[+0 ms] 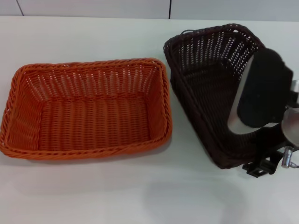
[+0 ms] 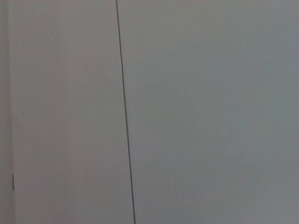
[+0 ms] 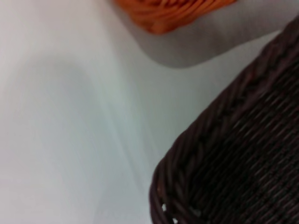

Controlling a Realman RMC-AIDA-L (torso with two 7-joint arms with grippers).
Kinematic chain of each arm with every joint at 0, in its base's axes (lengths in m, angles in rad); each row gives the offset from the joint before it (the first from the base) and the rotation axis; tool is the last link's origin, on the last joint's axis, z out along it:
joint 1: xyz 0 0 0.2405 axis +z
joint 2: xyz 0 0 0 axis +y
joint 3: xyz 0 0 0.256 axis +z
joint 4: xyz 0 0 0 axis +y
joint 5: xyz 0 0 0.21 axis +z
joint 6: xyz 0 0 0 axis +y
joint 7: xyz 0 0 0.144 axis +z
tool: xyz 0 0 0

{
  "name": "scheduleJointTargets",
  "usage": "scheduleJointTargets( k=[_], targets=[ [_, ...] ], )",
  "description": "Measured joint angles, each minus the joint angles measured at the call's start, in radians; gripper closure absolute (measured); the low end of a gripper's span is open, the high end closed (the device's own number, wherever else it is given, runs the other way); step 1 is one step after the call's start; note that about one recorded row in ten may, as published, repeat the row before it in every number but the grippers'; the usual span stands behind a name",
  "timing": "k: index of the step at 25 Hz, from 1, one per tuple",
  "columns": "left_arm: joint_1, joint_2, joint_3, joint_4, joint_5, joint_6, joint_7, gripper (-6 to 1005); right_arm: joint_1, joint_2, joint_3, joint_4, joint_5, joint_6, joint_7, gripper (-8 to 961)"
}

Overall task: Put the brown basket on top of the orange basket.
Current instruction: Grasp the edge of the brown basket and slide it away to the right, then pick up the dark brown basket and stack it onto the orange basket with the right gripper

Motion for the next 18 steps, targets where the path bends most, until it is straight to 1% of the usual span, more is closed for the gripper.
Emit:
scheduleJointTargets(
  k=[4, 7, 9, 12, 15, 18],
  targets=[
    [0.002, 0.0, 0.0, 0.0, 0.0, 0.0, 0.0, 234, 0.029, 0.004, -0.013, 0.048, 0.0, -0.006, -0.003, 193],
    [0.008, 0.001, 0.0, -0.002, 0.0, 0.0, 0.001, 234, 0.033, 0.004, -0.005, 0.036, 0.0, -0.014, -0.001, 340],
    [0.008, 0.001, 0.0, -0.004, 0.0, 0.0, 0.002, 234, 0.039, 0.005, 0.022, -0.002, 0.0, -0.028, 0.005, 438],
    [0.005, 0.001, 0.0, -0.012, 0.002, 0.0, 0.003, 234, 0.042, 0.005, 0.041, -0.03, 0.002, -0.039, 0.005, 533],
    [0.004, 0.0, 0.0, -0.013, 0.006, 0.0, 0.002, 234, 0.044, 0.005, 0.082, -0.069, 0.012, -0.054, 0.005, 627],
    [0.005, 0.0, 0.0, -0.013, 0.006, 0.0, 0.001, 233, 0.045, 0.005, 0.087, -0.076, 0.016, -0.061, 0.005, 689]
  ],
)
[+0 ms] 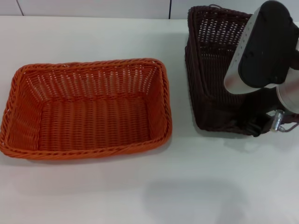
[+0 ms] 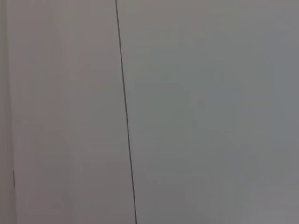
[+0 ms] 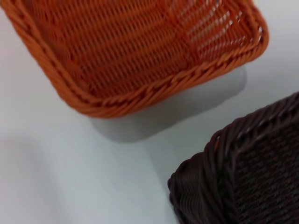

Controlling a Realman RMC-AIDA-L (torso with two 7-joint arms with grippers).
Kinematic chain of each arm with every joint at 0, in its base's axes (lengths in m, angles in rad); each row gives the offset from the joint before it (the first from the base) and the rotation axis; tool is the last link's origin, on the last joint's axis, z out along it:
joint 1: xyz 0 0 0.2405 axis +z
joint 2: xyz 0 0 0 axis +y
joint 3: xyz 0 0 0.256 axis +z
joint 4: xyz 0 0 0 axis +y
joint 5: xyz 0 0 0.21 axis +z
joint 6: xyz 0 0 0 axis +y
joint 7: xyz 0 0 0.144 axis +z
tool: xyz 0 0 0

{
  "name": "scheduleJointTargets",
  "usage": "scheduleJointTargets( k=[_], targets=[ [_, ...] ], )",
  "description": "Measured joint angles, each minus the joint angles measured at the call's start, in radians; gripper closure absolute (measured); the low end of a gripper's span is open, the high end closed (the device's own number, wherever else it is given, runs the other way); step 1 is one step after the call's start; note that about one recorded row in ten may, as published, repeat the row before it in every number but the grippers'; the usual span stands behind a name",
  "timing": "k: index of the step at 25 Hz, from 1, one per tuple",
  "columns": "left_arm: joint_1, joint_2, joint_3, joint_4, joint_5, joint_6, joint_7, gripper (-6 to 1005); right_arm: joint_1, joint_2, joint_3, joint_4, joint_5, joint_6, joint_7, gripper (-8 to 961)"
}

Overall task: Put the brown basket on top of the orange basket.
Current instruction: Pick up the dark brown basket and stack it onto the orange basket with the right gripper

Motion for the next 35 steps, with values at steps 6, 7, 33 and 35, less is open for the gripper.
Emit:
scheduleJointTargets(
  k=[6, 7, 33, 35],
  targets=[
    [0.0, 0.0, 0.0, 0.0, 0.0, 0.0, -0.001, 234, -0.008, 0.002, 0.066, -0.149, 0.003, -0.043, 0.02, 789],
    [-0.001, 0.0, 0.0, -0.001, 0.001, 0.0, -0.001, 234, -0.008, 0.002, 0.066, -0.149, 0.003, -0.043, 0.02, 789],
    [-0.017, 0.0, -0.002, -0.005, -0.007, 0.007, -0.004, 233, 0.031, 0.003, -0.249, -0.215, -0.127, -0.287, -0.817, 790],
    [-0.021, 0.0, -0.003, -0.006, -0.007, 0.004, -0.004, 233, 0.025, 0.002, -0.258, -0.217, -0.131, -0.314, -0.861, 790]
  ],
)
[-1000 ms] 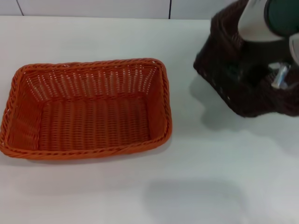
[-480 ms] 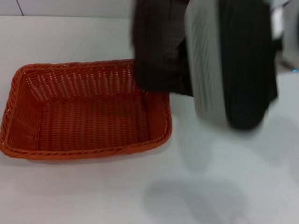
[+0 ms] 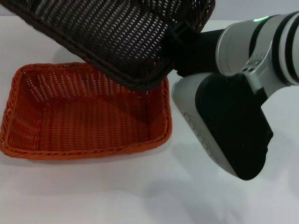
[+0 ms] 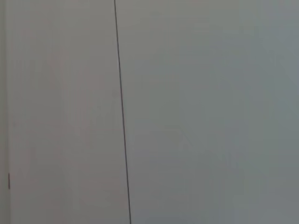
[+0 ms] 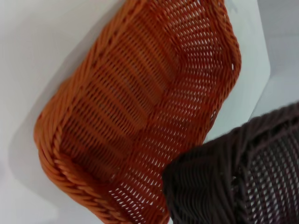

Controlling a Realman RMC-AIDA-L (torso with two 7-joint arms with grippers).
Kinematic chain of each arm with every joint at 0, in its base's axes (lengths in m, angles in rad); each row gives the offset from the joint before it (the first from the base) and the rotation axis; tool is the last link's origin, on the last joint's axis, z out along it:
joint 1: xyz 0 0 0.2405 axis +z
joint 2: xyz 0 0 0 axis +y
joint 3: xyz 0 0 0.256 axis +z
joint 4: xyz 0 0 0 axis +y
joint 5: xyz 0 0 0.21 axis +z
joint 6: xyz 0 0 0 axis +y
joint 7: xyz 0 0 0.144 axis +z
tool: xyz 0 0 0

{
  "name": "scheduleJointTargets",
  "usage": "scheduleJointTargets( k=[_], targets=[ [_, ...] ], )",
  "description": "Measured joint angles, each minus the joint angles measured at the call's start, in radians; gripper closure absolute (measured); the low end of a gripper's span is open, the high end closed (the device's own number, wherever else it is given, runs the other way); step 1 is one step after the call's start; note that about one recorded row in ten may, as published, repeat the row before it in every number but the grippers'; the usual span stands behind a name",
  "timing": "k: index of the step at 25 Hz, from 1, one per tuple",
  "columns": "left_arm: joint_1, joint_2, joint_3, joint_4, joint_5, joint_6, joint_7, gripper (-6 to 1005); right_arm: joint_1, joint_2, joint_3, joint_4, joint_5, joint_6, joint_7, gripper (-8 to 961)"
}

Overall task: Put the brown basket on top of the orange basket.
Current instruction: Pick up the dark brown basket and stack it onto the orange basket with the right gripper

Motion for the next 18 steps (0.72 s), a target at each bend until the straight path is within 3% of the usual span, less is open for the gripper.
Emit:
scheduleJointTargets(
  k=[2, 7, 11, 18],
  targets=[
    [-0.01, 0.0, -0.007, -0.005, 0.0, -0.004, 0.0, 233, -0.005, -0.004, -0.017, 0.002, -0.002, -0.009, -0.043, 790],
    [-0.013, 0.0, -0.015, -0.006, -0.001, -0.006, 0.0, 233, -0.056, -0.039, -0.076, 0.002, -0.023, -0.066, -0.183, 790],
    [-0.014, 0.0, -0.02, -0.005, -0.002, -0.007, 0.0, 233, -0.185, -0.029, -0.115, 0.002, -0.065, -0.217, -0.352, 789],
    [-0.015, -0.002, -0.019, -0.006, -0.001, -0.008, 0.0, 233, -0.197, -0.042, -0.116, 0.006, -0.012, -0.268, -0.435, 789]
  ],
)
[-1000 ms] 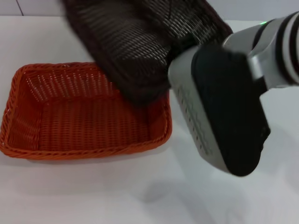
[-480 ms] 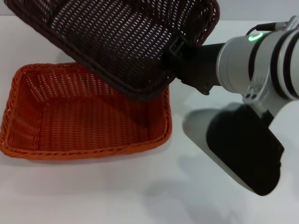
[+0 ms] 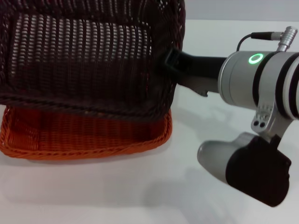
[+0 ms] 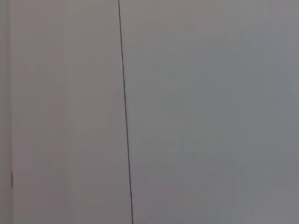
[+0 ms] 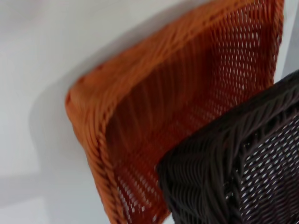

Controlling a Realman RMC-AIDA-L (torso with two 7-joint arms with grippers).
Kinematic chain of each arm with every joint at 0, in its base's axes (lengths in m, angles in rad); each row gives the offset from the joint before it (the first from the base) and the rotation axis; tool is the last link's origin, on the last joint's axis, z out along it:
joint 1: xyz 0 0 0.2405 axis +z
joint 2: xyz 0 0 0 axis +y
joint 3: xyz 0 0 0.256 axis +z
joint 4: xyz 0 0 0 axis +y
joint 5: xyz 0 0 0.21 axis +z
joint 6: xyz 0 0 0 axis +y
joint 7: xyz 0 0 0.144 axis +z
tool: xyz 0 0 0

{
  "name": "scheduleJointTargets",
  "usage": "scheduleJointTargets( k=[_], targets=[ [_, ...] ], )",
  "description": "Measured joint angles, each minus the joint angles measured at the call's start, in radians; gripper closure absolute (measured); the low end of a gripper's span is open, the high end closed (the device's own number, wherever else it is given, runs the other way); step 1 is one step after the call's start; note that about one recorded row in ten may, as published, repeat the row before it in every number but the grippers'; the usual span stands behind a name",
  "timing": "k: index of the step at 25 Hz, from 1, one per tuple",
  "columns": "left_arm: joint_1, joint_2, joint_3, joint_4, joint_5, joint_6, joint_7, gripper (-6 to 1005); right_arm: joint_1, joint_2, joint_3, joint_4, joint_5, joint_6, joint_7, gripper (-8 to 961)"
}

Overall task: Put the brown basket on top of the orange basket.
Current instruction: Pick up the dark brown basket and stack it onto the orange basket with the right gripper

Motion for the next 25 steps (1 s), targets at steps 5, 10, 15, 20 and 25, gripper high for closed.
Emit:
scheduleJointTargets(
  k=[5, 10, 15, 20, 25],
  targets=[
    [-0.003, -0.001, 0.003, 0.0, 0.0, 0.0, 0.0, 233, 0.0, -0.003, 0.002, 0.001, 0.046, 0.032, -0.044, 790],
    [-0.004, -0.001, 0.005, 0.0, 0.0, 0.0, 0.0, 233, -0.007, -0.007, -0.005, -0.001, 0.055, 0.062, -0.044, 789],
    [-0.004, -0.002, 0.007, 0.0, 0.0, 0.0, 0.0, 233, -0.01, -0.019, -0.023, 0.008, 0.057, 0.055, 0.018, 788],
    [-0.004, -0.002, 0.009, 0.0, 0.0, 0.0, 0.0, 233, -0.009, -0.041, -0.064, 0.007, 0.05, 0.044, 0.147, 787],
    [-0.004, -0.002, 0.009, 0.0, 0.002, 0.0, 0.0, 234, -0.022, -0.058, -0.079, -0.009, 0.047, 0.043, 0.172, 699]
  ],
)
